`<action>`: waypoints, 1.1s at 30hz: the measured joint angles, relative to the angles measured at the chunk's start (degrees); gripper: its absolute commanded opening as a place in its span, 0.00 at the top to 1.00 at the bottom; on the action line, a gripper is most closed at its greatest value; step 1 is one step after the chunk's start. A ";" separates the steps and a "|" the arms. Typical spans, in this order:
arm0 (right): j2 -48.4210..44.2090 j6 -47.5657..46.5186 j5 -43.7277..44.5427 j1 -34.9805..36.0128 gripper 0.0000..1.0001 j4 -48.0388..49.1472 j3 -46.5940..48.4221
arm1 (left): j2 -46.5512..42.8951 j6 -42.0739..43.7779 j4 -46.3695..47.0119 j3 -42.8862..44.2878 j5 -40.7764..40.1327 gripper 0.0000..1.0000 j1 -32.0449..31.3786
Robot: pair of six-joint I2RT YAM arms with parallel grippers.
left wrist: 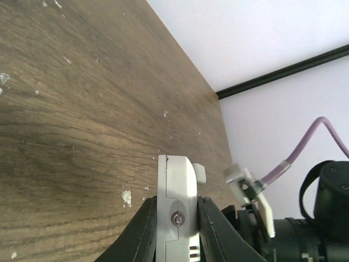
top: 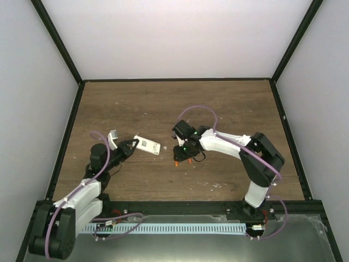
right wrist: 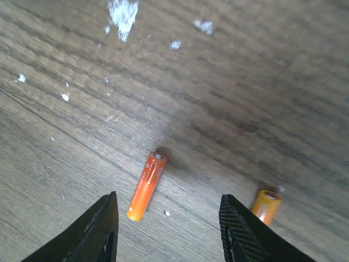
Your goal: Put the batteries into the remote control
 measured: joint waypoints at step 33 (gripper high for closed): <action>9.27 2.27 -1.66 2.56 0.82 -3.72 7.06 | -14.56 -4.09 -16.85 -2.69 -6.56 1.00 -0.81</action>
